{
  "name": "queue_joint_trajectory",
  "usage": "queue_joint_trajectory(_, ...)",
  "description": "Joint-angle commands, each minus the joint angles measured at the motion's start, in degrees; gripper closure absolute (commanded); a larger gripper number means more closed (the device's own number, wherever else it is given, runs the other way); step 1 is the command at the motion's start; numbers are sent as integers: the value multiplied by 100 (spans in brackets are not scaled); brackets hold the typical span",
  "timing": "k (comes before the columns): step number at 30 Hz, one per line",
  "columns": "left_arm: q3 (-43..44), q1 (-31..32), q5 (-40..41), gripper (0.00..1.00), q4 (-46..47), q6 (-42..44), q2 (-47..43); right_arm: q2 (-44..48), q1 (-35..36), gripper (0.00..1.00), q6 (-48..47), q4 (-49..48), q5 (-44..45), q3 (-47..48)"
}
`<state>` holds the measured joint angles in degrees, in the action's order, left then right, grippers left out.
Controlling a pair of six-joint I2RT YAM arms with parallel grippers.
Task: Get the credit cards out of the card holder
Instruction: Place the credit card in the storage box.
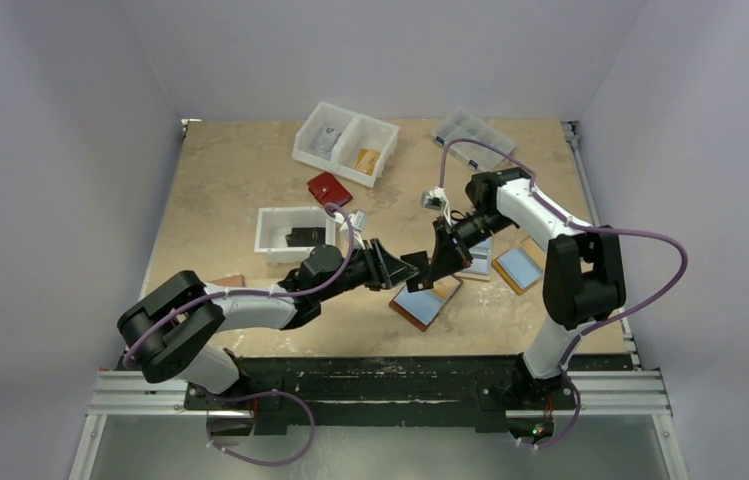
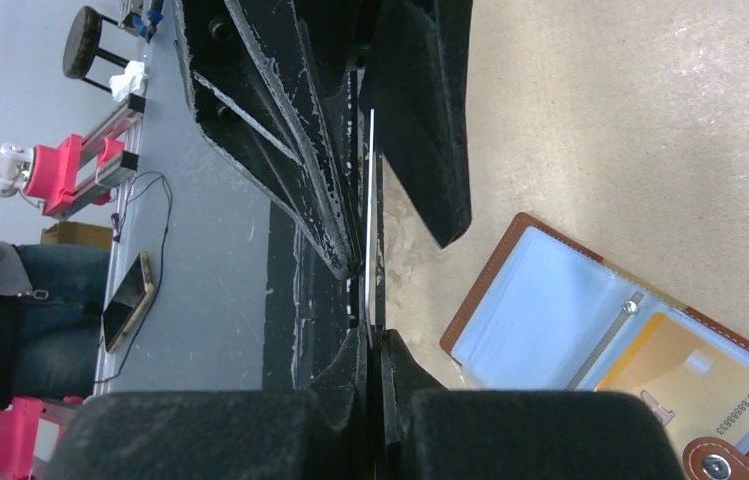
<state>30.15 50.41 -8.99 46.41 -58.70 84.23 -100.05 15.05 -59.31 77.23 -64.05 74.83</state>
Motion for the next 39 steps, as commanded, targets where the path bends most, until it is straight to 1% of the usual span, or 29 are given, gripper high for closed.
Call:
queue_joint_trajectory(1, 244, 32, -432, 65, 955, -115, 230, 129, 2, 100, -124, 26, -161, -7)
queue_joint_trajectory(2, 239, 30, -520, 73, 1062, -134, 273, 120, 6, 100, -59, -36, -156, -18)
queue_joint_trajectory(3, 225, 36, -595, 88, 1181, -180, 316, 106, 7, 100, 44, -110, -114, -33)
queue_joint_trajectory(4, 207, 34, -657, 98, 1280, -206, 356, 100, 6, 100, 156, -204, -63, -50)
queue_joint_trajectory(5, 185, 32, -682, 100, 1343, -220, 379, 104, 7, 98, 276, -294, -11, -67)
queue_joint_trajectory(6, 161, 37, -672, 100, 1336, -225, 377, 127, 7, 94, 380, -384, 42, -87)
queue_joint_trajectory(8, 117, 29, -590, 100, 1084, -116, 290, 193, 7, 83, 517, -500, 99, -128)
queue_joint_trajectory(9, 106, 16, -510, 100, 851, -23, 200, 248, 7, 76, 570, -551, 144, -138)
queue_joint_trajectory(10, 79, -6, -439, 100, 488, 73, 98, 313, 7, 71, 650, -633, 200, -169)
queue_joint_trajectory(13, -10, -183, -289, 100, -327, 241, -288, 592, -2, 54, 982, -1019, 442, -321)
queue_joint_trajectory(17, -50, -719, -175, 100, -1561, 423, -1086, 1220, -32, 42, 1504, -1777, 1024, -728)
queue_joint_trajectory(19, 42, -1051, -112, 100, -2253, 513, -1488, 1512, -104, 37, 1615, -2045, 1138, -965)
queue_joint_trajectory(23, 413, -1755, 302, 100, -3708, 522, -2140, 2016, -360, 32, 1695, -2377, 1160, -1328)
queue_joint_trajectory(26, 710, -2327, 487, 100, -4465, 308, -2303, 2282, -547, 31, 1712, -2519, 1116, -1442)
queue_joint_trajectory(28, 807, -2703, 411, 100, -4623, 9, -2270, 2415, -642, 31, 1720, -2590, 1078, -1506)
queue_joint_trajectory(30, 834, -3030, 258, 100, -4579, -269, -2189, 2527, -707, 30, 1721, -2643, 1039, -1552)
queue_joint_trajectory(33, 956, -3405, 246, 100, -4735, -535, -1971, 2599, -755, 30, 1735, -2699, 1028, -1586)
queue_joint_trajectory(36, 1302, -3662, 565, 100, -5502, -559, -1694, 2678, -821, 30, 1760, -2653, 1113, -1576)
queue_joint_trajectory(39, 1566, -3759, 1066, 100, -6083, -500, -1439, 2811, -833, 30, 1822, -2641, 1258, -1590)
